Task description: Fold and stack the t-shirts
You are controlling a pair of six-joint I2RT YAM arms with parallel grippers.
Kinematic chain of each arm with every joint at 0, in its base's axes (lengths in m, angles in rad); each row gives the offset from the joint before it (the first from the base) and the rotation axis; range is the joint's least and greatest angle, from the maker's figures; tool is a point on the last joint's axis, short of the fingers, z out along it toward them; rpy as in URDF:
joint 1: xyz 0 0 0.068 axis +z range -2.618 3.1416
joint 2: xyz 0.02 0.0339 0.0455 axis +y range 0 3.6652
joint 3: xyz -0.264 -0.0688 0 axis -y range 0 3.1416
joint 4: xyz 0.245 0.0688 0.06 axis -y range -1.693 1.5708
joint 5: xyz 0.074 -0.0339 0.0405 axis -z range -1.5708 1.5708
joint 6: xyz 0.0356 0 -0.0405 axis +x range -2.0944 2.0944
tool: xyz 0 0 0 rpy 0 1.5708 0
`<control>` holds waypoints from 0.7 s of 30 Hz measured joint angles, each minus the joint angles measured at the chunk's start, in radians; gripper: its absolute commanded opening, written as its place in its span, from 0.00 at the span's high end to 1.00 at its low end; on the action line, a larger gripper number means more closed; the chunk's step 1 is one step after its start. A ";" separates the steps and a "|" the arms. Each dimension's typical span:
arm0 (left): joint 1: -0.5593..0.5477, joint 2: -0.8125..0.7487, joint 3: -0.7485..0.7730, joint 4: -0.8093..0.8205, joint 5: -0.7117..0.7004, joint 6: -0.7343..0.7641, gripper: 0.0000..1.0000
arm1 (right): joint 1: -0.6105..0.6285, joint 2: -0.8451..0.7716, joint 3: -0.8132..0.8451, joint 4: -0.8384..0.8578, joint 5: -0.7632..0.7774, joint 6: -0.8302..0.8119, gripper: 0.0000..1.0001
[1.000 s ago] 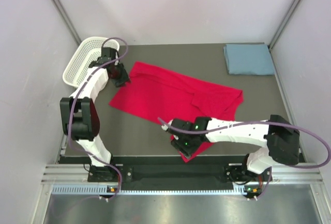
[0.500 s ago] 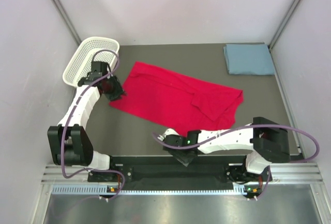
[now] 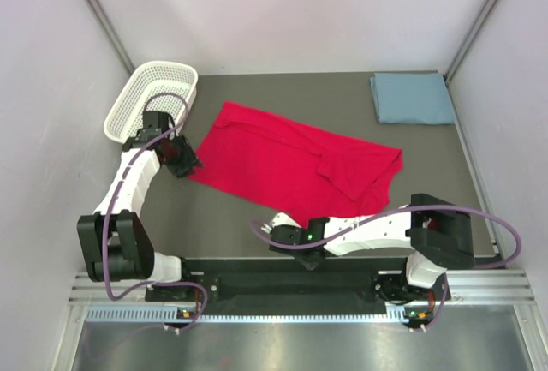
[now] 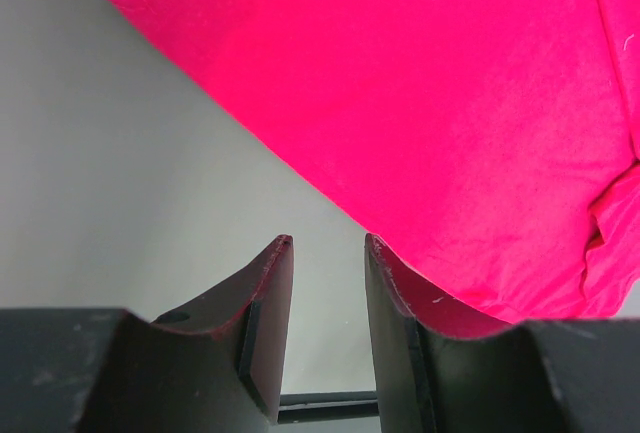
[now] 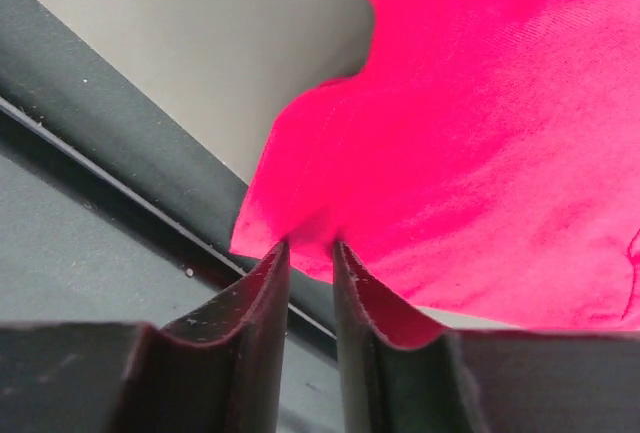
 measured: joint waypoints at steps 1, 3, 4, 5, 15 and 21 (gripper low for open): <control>0.005 -0.002 0.000 0.000 0.000 0.000 0.59 | 0.000 0.000 -0.001 0.000 0.003 -0.002 0.83; 0.012 -0.005 0.000 -0.001 0.000 0.000 0.59 | 0.000 0.000 -0.002 -0.004 0.016 0.000 0.91; 0.016 -0.006 0.000 -0.001 0.000 0.000 0.58 | 0.000 -0.001 -0.004 -0.005 0.023 0.000 0.94; 0.018 -0.007 -0.002 -0.001 0.000 0.000 0.58 | 0.000 -0.005 -0.006 -0.004 0.028 0.001 0.97; 0.033 -0.005 -0.039 0.003 0.023 -0.011 0.55 | 0.000 -0.034 -0.034 0.017 0.037 0.027 1.00; 0.038 0.018 -0.039 0.006 0.022 -0.015 0.49 | -0.047 -0.105 -0.059 0.016 0.011 0.039 1.00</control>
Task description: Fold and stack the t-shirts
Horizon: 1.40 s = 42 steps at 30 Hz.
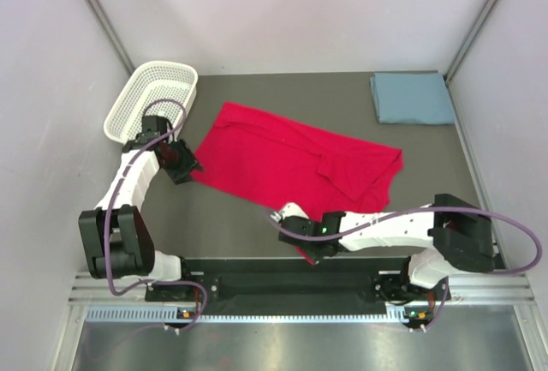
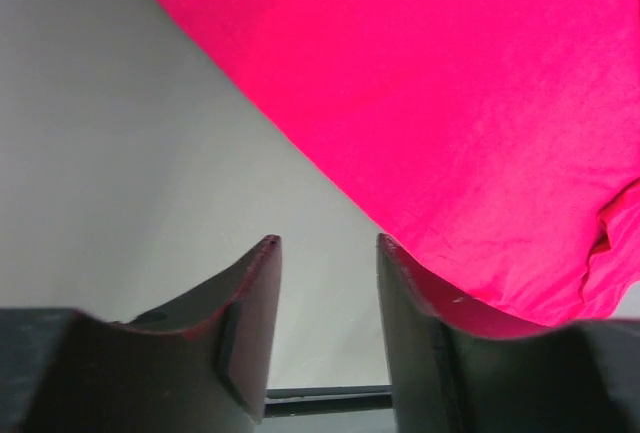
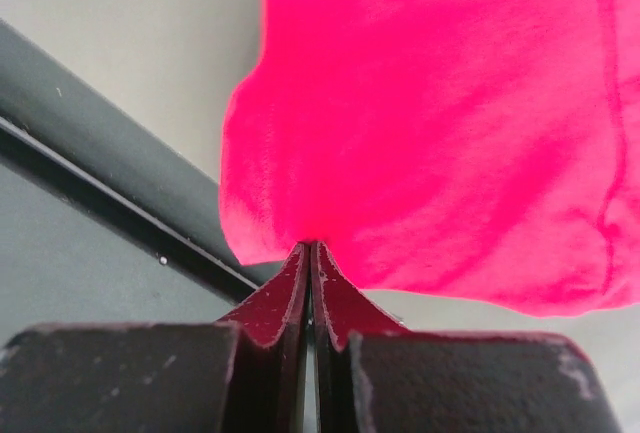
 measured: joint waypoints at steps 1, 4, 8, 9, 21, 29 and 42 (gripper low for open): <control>0.000 0.004 -0.002 0.001 -0.001 0.000 0.47 | -0.012 -0.013 0.000 0.000 -0.005 0.002 1.00; 0.004 0.009 -0.011 0.008 -0.006 0.000 0.44 | -0.051 -0.059 0.000 0.001 -0.022 0.005 1.00; 0.018 0.042 -0.018 0.023 -0.011 0.000 0.45 | -0.074 -0.092 0.000 0.001 -0.042 0.006 1.00; 0.023 0.058 -0.018 0.030 -0.012 0.000 0.46 | -0.076 -0.095 0.000 0.001 -0.049 0.006 1.00; 0.111 0.237 0.002 0.140 -0.106 0.022 0.44 | -0.136 -0.182 -0.037 0.010 -0.137 0.023 1.00; 0.111 0.335 0.039 0.212 -0.132 0.024 0.45 | -0.157 -0.217 -0.051 0.018 -0.190 0.037 1.00; 0.111 0.391 0.080 0.280 -0.144 0.029 0.96 | -0.173 -0.293 -0.086 0.003 -0.197 0.105 1.00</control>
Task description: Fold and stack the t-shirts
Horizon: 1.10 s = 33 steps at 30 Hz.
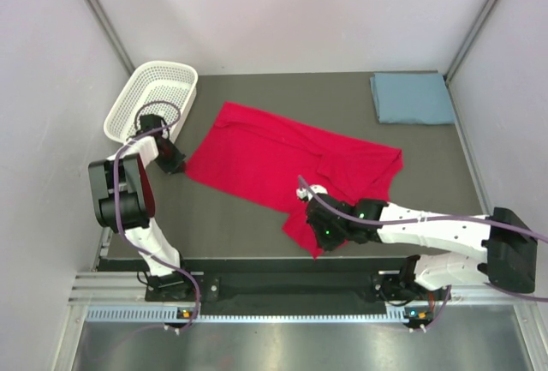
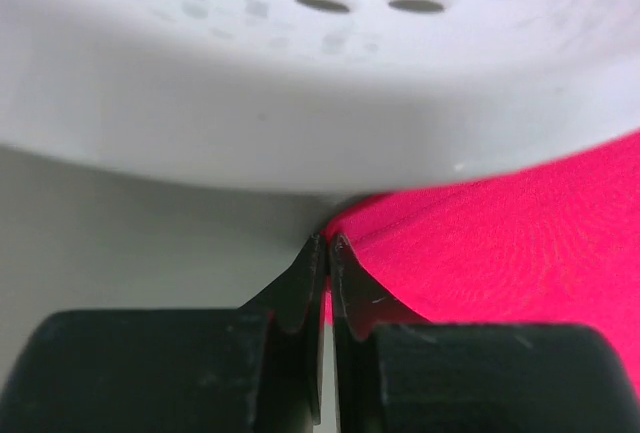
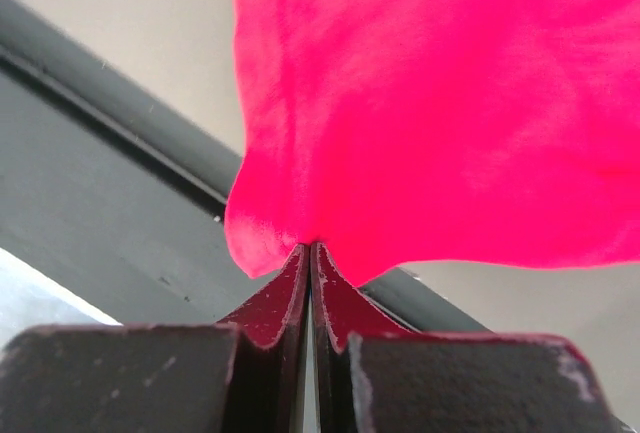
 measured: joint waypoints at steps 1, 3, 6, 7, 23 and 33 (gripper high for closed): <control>0.000 -0.003 -0.004 0.003 0.000 0.001 0.97 | -0.010 -0.009 0.000 -0.005 0.003 0.006 1.00; 0.000 -0.013 -0.016 0.006 -0.003 0.003 1.00 | -0.048 -0.037 0.000 -0.017 0.012 0.016 1.00; -0.001 -0.025 -0.026 -0.004 -0.008 0.009 1.00 | -0.133 -0.079 -0.004 -0.031 0.014 0.017 1.00; -0.001 -0.027 -0.026 -0.012 -0.010 0.012 1.00 | -0.163 -0.089 -0.004 -0.036 0.016 0.015 1.00; -0.090 0.003 0.260 -0.146 -0.026 0.029 1.00 | -0.497 -0.104 -0.002 -0.077 -0.040 -0.116 1.00; -0.116 0.156 0.387 -0.185 -0.040 0.028 1.00 | -0.695 -0.073 0.116 -0.124 -0.076 -0.218 1.00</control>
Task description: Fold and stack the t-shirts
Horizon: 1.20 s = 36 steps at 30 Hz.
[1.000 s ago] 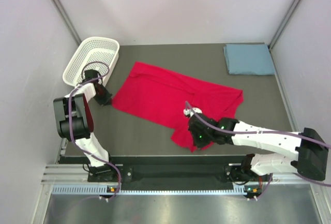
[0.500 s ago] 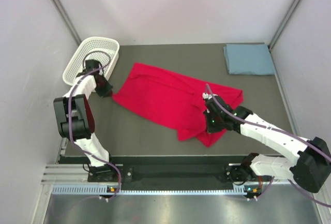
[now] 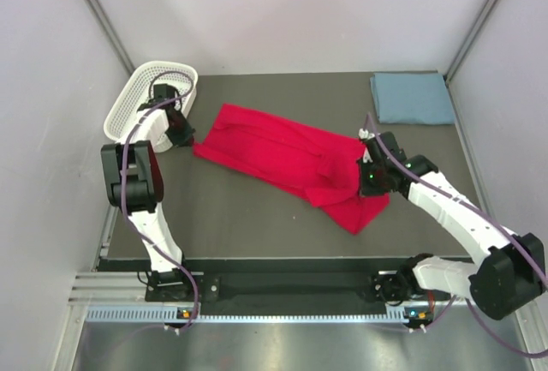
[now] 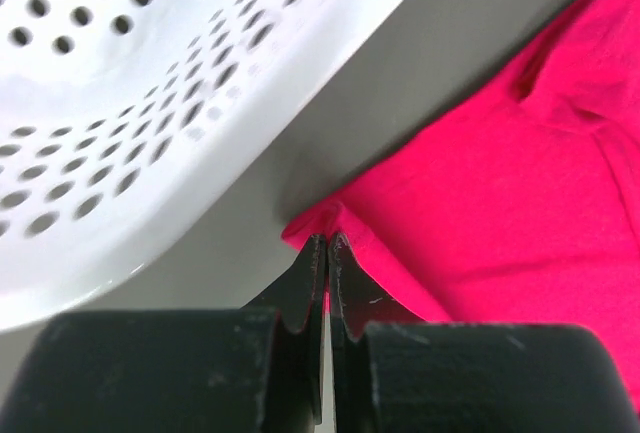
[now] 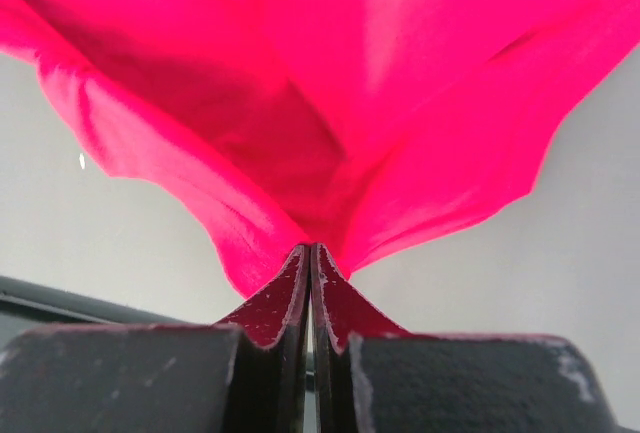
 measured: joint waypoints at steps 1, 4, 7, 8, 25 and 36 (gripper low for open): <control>-0.003 0.012 0.011 -0.005 -0.002 0.000 1.00 | -0.018 0.010 0.014 -0.004 -0.003 -0.010 1.00; -0.018 0.048 0.056 -0.014 -0.005 0.000 1.00 | -0.067 0.056 0.056 -0.011 -0.025 -0.051 1.00; -0.036 0.081 0.113 -0.019 -0.005 -0.005 1.00 | -0.107 0.109 0.086 -0.012 -0.039 -0.096 1.00; -0.041 0.093 0.133 -0.020 -0.004 -0.008 1.00 | -0.121 0.123 0.093 -0.014 -0.043 -0.108 1.00; -0.089 0.262 0.331 -0.069 -0.006 -0.036 1.00 | -0.248 0.321 0.269 -0.025 -0.073 -0.228 1.00; -0.098 0.336 0.430 -0.091 -0.005 -0.056 1.00 | -0.284 0.398 0.340 -0.027 -0.087 -0.231 1.00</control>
